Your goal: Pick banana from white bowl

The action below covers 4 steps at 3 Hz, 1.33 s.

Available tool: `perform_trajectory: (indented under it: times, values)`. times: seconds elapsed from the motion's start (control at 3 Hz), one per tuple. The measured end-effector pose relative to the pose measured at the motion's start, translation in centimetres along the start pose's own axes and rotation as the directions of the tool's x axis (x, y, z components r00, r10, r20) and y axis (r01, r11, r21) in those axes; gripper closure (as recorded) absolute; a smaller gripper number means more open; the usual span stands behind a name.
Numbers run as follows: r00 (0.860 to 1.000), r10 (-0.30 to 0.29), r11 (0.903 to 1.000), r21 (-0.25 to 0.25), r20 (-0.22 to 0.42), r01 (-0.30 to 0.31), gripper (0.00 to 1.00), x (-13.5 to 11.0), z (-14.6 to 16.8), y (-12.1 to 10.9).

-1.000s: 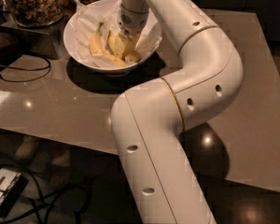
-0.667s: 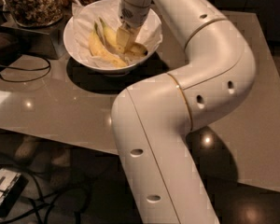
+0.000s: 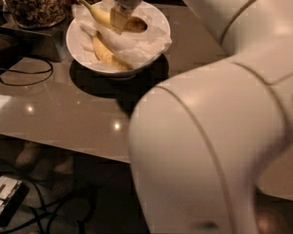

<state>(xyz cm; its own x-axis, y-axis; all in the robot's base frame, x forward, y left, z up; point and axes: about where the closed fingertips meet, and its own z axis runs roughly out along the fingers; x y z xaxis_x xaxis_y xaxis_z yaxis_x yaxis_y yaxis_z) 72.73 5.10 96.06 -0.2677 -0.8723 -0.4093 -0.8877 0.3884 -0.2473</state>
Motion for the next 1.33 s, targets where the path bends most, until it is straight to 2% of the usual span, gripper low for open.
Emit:
perform_trajectory:
  times: [0.33,0.67,1.0,1.33]
  values:
    - [1.0,-0.008,0.9995,0.031,0.013,0.007,1.0,1.0,-2.3,0.6]
    - [1.0,-0.008,0.9995,0.03,0.013,0.007,1.0,1.0,-2.3,0.6]
    - [1.0,-0.021,0.9996,0.02,0.019,0.021,1.0,1.3,-2.2,0.7]
    - [0.998,-0.055,0.9984,-0.011,0.042,0.056,1.0,1.8,-1.6,1.9]
